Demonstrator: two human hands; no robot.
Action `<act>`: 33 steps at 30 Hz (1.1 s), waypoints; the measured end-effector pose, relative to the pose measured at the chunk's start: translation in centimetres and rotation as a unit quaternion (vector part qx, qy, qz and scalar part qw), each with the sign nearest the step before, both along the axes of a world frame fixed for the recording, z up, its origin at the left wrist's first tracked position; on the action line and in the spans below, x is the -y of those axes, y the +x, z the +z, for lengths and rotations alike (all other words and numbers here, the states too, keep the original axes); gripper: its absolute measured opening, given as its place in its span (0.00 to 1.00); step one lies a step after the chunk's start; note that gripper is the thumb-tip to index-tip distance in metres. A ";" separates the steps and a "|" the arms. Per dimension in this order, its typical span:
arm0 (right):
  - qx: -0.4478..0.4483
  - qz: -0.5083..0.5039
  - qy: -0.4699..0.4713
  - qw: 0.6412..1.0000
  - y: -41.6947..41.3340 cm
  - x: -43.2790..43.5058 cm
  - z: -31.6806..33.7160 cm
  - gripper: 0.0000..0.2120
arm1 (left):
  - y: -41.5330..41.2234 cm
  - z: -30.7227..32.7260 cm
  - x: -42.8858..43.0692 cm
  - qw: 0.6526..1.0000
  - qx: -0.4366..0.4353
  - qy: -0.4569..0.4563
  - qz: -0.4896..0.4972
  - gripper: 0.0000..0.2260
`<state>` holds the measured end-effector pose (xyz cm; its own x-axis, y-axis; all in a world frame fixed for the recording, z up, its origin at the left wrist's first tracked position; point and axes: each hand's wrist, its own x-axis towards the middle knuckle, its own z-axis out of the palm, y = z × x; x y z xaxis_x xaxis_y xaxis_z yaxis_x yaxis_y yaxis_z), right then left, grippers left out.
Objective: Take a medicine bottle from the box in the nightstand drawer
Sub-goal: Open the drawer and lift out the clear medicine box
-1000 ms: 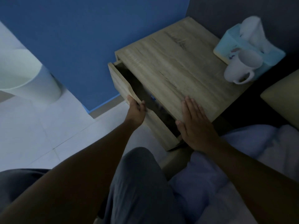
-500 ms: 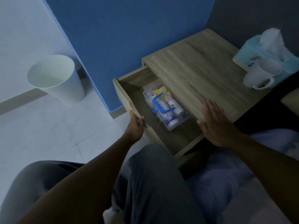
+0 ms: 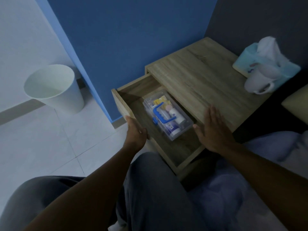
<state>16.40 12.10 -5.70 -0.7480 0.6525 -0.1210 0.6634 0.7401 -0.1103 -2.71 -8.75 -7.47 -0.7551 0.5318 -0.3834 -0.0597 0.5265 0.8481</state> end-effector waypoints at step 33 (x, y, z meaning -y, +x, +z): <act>-0.191 -0.262 -0.213 0.922 -7.2 4.3 -3.2 0.14 | -7.0 -2.1 -9.5 0.998 0.051 -0.005 0.026 0.16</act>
